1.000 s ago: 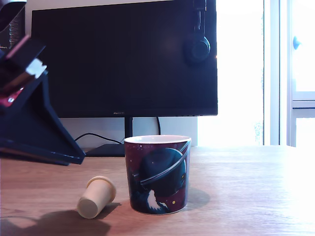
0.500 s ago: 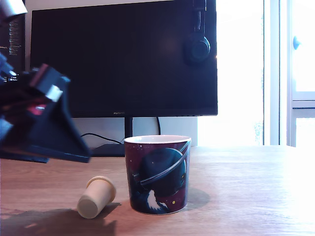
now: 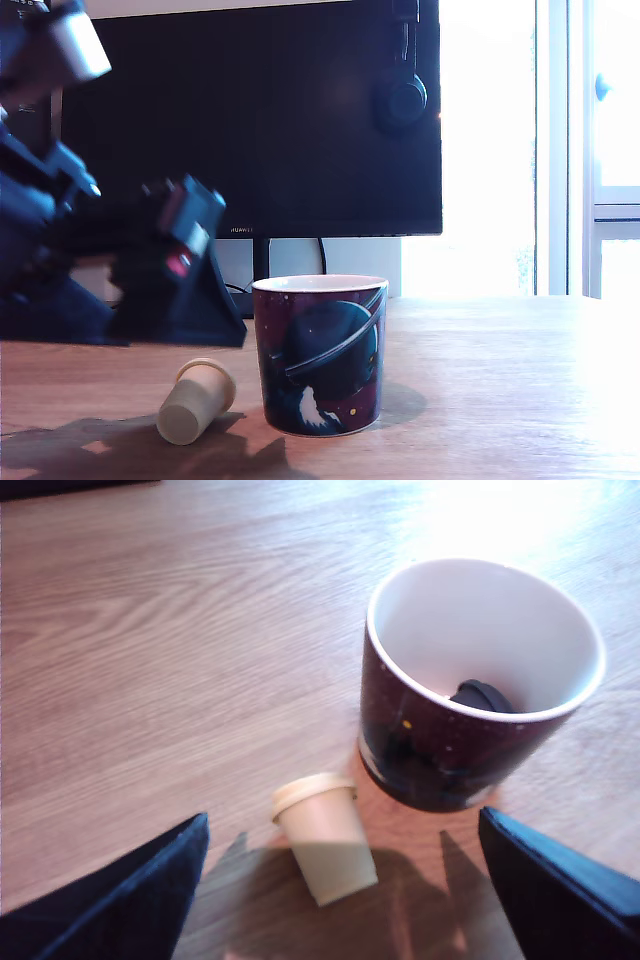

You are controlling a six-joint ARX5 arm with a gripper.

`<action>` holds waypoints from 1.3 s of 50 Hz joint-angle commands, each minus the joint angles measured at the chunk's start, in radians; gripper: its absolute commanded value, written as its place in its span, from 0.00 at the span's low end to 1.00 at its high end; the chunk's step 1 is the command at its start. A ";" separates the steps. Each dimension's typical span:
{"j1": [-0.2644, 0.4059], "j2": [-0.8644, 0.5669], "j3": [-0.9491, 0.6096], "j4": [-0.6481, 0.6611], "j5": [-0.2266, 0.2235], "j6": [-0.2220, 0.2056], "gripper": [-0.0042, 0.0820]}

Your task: Pick up the coffee capsules from the table one by one and drop them inside the nearest coffee cup

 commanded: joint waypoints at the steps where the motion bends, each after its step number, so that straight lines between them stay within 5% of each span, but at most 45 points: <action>1: -0.001 0.029 -0.018 0.034 -0.008 -0.001 0.96; 16: 0.033 0.153 -0.019 0.138 0.007 0.003 0.96; 31: 0.124 0.177 -0.020 0.181 0.139 0.024 0.96; 42: 0.175 0.177 -0.020 0.183 0.193 0.025 0.96; 65: 0.193 0.177 -0.019 0.154 0.230 0.030 0.96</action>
